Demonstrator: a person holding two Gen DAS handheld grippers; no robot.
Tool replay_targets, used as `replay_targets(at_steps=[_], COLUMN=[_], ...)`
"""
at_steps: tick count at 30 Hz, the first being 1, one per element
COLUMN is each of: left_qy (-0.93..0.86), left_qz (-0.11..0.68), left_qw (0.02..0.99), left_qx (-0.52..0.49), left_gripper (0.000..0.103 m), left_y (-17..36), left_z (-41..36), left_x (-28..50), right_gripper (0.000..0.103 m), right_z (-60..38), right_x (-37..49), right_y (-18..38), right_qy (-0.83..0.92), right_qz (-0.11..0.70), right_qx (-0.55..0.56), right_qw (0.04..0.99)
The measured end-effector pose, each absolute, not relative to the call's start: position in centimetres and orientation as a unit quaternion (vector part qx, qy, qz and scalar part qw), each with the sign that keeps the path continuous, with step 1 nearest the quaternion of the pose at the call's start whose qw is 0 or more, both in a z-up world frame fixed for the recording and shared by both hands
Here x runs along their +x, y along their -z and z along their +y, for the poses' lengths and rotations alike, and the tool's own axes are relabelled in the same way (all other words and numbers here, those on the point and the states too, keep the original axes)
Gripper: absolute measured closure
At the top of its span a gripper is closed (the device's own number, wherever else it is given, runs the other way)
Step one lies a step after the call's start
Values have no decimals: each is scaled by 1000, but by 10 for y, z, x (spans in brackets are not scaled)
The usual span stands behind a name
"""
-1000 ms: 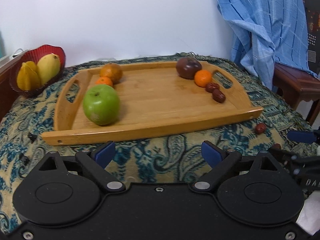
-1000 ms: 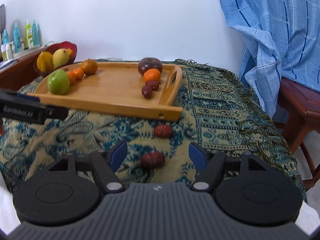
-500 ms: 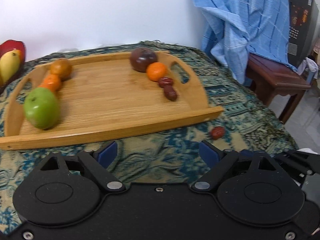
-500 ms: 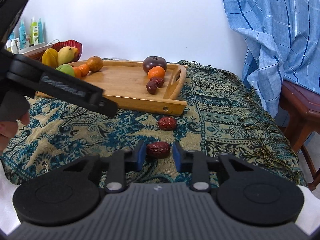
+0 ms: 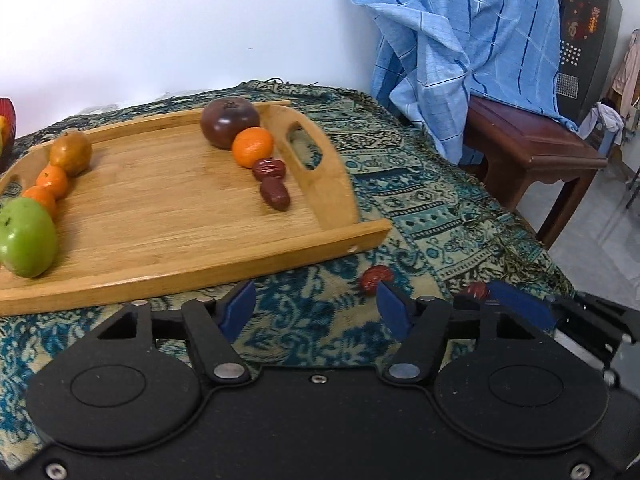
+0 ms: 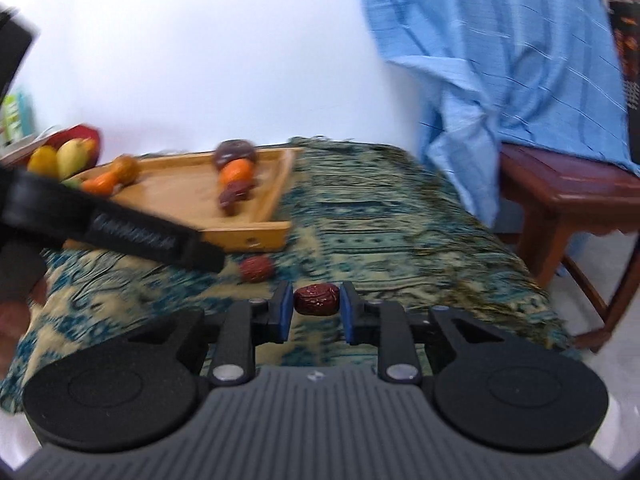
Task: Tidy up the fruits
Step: 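Grasp another red jujube on the cloth with the right tool, then grasp a red jujube on the cloth with the left tool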
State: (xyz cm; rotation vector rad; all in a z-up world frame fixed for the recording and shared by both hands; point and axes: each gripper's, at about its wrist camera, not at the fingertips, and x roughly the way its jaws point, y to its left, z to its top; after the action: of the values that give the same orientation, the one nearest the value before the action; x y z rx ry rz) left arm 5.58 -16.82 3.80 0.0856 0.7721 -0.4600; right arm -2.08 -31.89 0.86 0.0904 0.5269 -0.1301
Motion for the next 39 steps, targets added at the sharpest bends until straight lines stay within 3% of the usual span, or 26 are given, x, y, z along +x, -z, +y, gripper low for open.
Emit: replay_targets(at_steps=[8,10,17,22,39], left_qy=[216,216,211,217,198], left_qz=[359,355,356,362,326], left_qw=[908,910,910,907,924], left_qx=[24,18,7,-6,21], left_gripper=[47,55,64,82,83], left_y=[-31,-30,-21,-15,-26], left_z=[-184,-188,-197,-202,-182], left_x=[48,47,51,54,41], right_gripper=[74,74,74,74,74], right_z=[-333,-332,-333,-333,-321], right_x=[-15,-16,-18,-16,-12], right_y=[-15,-16,-17,-15,-11], right_qy=[82,81,83,83,35], right_qz=[241,241,241,242,235], right_qx=[39,38,47,48,70], right_qw=[966,966,966,966,969])
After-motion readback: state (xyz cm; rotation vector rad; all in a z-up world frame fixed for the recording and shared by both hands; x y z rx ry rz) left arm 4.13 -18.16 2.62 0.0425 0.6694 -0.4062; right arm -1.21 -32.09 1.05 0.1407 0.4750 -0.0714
